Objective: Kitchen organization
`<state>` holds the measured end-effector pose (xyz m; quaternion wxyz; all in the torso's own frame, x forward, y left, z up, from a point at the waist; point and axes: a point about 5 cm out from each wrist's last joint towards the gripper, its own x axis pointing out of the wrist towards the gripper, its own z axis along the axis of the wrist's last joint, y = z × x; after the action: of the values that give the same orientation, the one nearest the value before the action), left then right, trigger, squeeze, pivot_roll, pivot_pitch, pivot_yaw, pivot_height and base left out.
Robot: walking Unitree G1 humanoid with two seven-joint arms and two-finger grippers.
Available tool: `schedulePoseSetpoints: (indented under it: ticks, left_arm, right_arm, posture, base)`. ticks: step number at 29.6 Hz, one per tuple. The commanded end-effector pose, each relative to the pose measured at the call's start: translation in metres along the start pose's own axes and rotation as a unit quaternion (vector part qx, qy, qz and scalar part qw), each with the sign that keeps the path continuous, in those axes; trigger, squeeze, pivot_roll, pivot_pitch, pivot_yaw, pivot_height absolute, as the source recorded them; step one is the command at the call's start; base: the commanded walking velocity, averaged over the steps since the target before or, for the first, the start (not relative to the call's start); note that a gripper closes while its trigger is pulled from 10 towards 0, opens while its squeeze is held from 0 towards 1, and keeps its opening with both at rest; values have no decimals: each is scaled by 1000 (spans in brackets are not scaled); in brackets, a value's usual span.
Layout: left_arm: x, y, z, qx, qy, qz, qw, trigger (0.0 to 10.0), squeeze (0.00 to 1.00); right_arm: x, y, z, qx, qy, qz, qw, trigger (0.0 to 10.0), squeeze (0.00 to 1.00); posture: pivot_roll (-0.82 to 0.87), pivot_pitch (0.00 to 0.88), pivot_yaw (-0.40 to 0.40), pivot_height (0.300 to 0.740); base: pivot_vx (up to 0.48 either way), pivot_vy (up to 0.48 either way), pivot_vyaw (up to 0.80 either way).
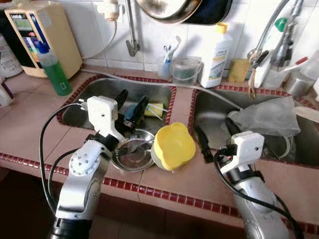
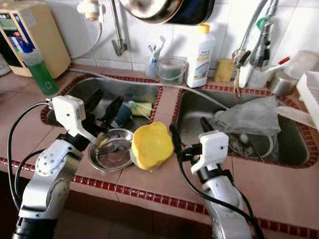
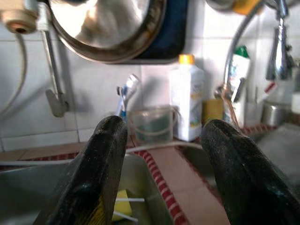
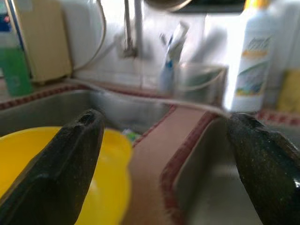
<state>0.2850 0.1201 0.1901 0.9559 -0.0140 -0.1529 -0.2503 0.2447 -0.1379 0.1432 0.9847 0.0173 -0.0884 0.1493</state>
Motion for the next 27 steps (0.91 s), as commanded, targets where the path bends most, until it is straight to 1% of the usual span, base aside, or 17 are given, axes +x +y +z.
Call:
schedulePoseSetpoints:
  ticks: [1,2,4,6,7,12,13,18,22,24,27]
  left_arm:
    - [-3,-8,2,13,6,-28,1000,10000,0]
    - [-3,-8,2,13,6,-28,1000,10000,0]
    - [-11,-16,-3,13,21,-57,998,10000,0]
    - [-13,-18,-4,12,24,-64,998,10000,0]
    - [-18,-22,-4,17,28,-87,996,10000,0]
    - [-23,-27,-2,15,33,-110,993,10000,0]
    - [-24,-32,-1,15,32,-126,991,10000,0]
    - [-25,-39,4,9,25,-143,989,10000,0]
    - [-26,-43,8,15,21,-155,988,10000,0]
    - [-26,-44,9,15,20,-156,987,10000,0]
    - [-26,-45,11,14,16,-157,987,10000,0]
  right_arm:
    - [0,4,7,15,-8,12,1000,10000,0]
    - [0,4,7,15,-8,12,1000,10000,0]
    - [-1,3,5,28,7,10,1000,10000,0]
    - [-1,3,4,30,10,10,999,10000,0]
    - [0,3,4,45,25,18,999,10000,0]
    - [2,4,4,79,56,43,994,10000,0]
    - [3,5,5,86,61,56,993,10000,0]
    - [3,3,6,98,76,69,990,10000,0]
    - [1,2,5,119,104,89,983,10000,0]
    - [1,1,5,120,107,93,983,10000,0]
    - [1,0,9,140,110,98,979,10000,0]
  posture:
    - [-134,96,57,740]
    - [-134,96,57,740]
    - [-130,104,53,740]
    - [-129,104,53,740]
    - [-125,108,48,740]
    - [-117,112,40,740]
    - [-116,114,39,740]
    - [-114,116,35,740]
    - [-114,118,33,740]
    - [-114,118,31,740]
    - [-114,120,29,740]
  base:
    - [0,0,0]
    - [0,0,0]
    - [0,0,0]
    - [0,0,0]
    - [0,0,0]
    - [0,0,0]
    - [0,0,0]
    - [0,0,0]
    - [0,0,0]
    - [0,0,0]
    - [0,0,0]
